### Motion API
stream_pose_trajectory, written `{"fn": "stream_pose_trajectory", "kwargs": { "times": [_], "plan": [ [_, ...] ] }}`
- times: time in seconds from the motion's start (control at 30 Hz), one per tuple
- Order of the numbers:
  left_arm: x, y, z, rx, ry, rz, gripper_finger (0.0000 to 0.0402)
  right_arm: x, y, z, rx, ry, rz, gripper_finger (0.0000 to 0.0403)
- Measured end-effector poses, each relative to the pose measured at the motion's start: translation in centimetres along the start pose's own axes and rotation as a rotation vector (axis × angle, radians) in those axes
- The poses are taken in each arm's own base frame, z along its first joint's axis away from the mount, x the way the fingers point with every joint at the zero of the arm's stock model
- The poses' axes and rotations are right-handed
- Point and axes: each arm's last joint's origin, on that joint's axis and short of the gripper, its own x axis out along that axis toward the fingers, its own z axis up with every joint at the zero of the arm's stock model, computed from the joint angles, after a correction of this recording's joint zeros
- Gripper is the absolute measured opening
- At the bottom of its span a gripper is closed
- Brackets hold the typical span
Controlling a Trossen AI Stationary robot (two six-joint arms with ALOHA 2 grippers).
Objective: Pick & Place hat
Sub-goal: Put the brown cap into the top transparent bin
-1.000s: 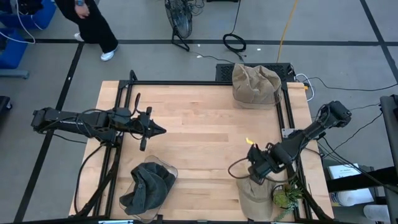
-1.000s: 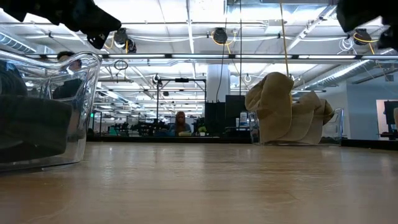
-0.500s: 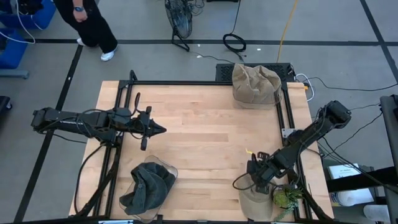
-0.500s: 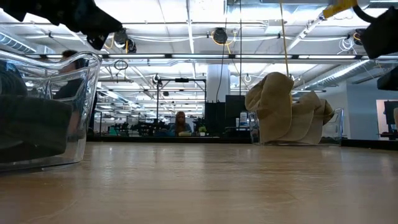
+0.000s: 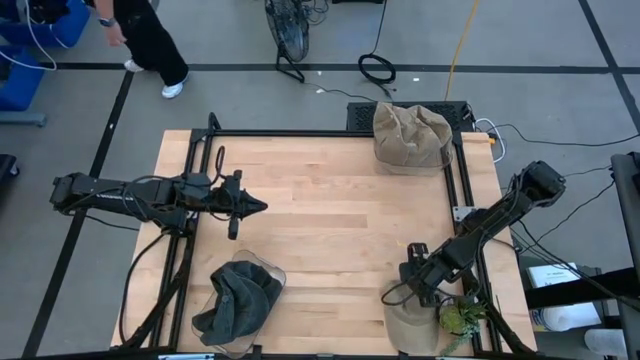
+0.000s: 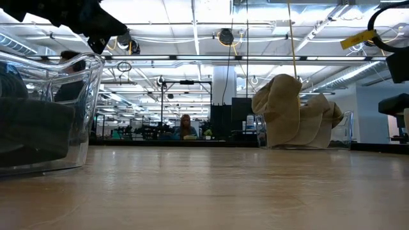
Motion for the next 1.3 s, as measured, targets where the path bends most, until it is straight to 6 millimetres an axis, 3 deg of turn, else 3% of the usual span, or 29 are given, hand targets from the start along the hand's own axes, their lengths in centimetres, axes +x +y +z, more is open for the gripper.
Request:
{"fn": "stream_pose_trajectory", "kwargs": {
  "times": [0.27,0.37,0.5,0.67,0.93,1.13,1.3],
  "plan": [
    [0.0,0.1,0.0,-0.021,-0.003,0.019,0.0004,2.0,-0.4,-0.6,-0.072,-0.006,-0.053,0.0142],
    [0.0,0.1,0.0,-0.021,-0.003,0.019,0.0010,2.5,-0.2,-0.5,-0.086,-0.017,-0.055,0.0106],
    [0.0,0.1,0.0,-0.019,-0.003,0.019,0.0004,3.1,0.2,0.0,-0.092,-0.062,-0.021,0.0028],
    [0.0,0.1,0.0,-0.016,-0.003,0.019,0.0010,3.1,0.2,0.3,-0.027,-0.097,-0.024,0.0025],
    [0.0,0.1,0.0,-0.013,-0.004,0.018,0.0012,0.2,-0.8,0.9,0.089,-0.255,-0.063,0.0020],
    [0.0,0.0,0.0,-0.013,-0.006,0.016,0.0004,-3.4,-2.7,1.2,0.257,-0.367,-0.074,0.0020],
    [0.0,0.0,0.0,-0.005,-0.006,0.015,0.0007,-6.7,-4.4,1.6,0.313,-0.568,-0.112,0.0020]
  ]
}}
